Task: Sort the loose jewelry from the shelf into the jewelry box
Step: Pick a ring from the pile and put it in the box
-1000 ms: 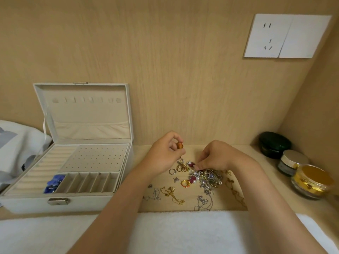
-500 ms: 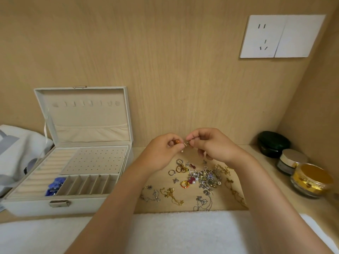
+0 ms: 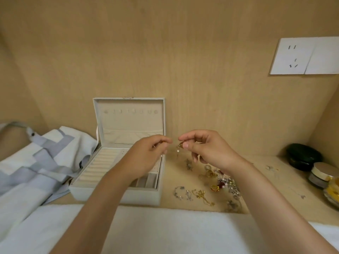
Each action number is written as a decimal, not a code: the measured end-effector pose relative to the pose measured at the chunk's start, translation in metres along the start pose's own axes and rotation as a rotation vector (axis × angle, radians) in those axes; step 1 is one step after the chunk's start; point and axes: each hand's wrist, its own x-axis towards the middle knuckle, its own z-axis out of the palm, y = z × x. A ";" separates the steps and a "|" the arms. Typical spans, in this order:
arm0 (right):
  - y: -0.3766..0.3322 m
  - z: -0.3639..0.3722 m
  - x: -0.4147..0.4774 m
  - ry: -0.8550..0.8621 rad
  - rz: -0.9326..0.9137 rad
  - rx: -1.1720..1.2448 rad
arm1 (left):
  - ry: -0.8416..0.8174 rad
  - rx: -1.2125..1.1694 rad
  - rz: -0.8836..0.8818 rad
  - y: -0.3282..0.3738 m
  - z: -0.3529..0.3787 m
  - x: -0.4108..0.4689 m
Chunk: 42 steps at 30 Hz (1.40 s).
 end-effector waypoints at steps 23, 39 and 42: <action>0.003 0.160 0.039 -0.109 -0.098 -0.293 | 0.125 0.128 -0.160 -0.081 -0.099 -0.089; 0.010 0.164 0.040 -0.178 -0.167 -0.711 | 0.138 0.326 -0.053 -0.081 -0.092 -0.086; 0.014 0.162 0.041 -0.216 -0.175 -0.724 | 0.149 0.367 -0.032 -0.082 -0.089 -0.086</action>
